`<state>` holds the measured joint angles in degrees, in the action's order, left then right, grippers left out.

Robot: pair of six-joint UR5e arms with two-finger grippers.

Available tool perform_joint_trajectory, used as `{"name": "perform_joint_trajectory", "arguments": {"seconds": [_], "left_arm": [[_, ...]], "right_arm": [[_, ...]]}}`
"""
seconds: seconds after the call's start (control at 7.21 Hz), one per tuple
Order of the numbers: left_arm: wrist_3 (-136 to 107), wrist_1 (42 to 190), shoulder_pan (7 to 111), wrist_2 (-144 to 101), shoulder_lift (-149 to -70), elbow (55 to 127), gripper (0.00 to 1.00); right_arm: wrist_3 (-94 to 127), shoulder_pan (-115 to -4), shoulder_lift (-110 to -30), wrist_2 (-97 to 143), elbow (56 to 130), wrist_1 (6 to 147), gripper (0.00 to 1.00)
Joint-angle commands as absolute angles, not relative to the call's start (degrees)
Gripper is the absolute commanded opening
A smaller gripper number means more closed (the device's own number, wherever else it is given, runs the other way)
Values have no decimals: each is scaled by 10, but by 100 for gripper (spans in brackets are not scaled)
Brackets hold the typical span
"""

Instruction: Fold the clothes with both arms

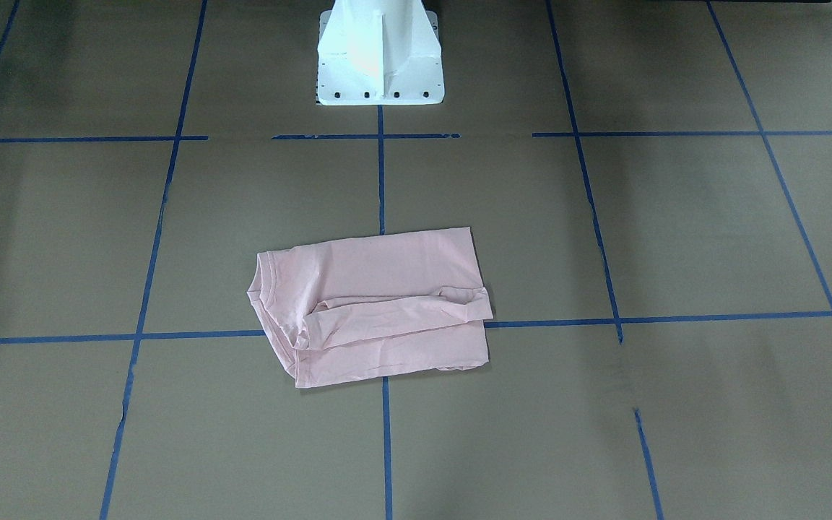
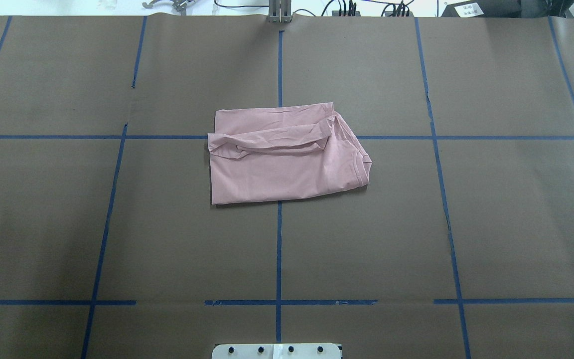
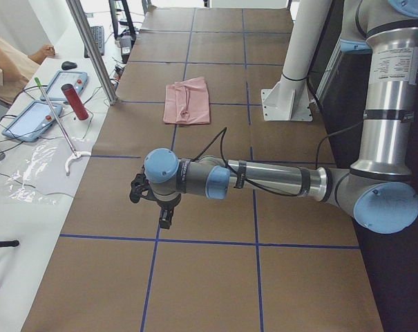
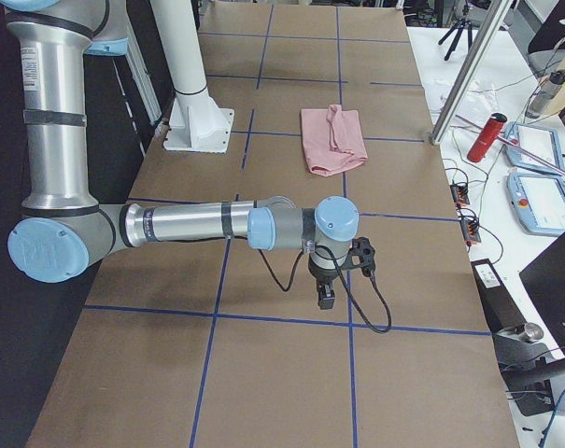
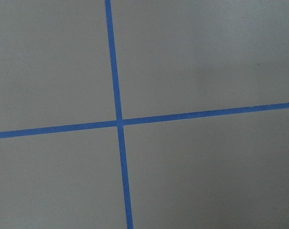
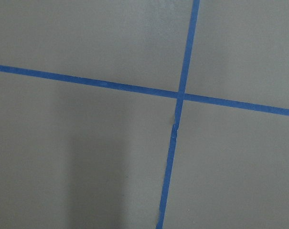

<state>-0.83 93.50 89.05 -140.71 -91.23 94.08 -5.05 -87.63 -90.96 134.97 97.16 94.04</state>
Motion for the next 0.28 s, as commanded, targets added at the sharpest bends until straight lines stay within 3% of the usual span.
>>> {"name": "perform_joint_trajectory", "arguments": {"seconds": [0.0, 0.14], "left_arm": [[-9, 935, 891, -1407, -912, 942, 100], [-8, 934, 891, -1407, -912, 942, 100]], "right_arm": [[-51, -876, -910, 1349, 971, 940, 100], [-51, -876, -910, 1349, 971, 940, 100]]}}
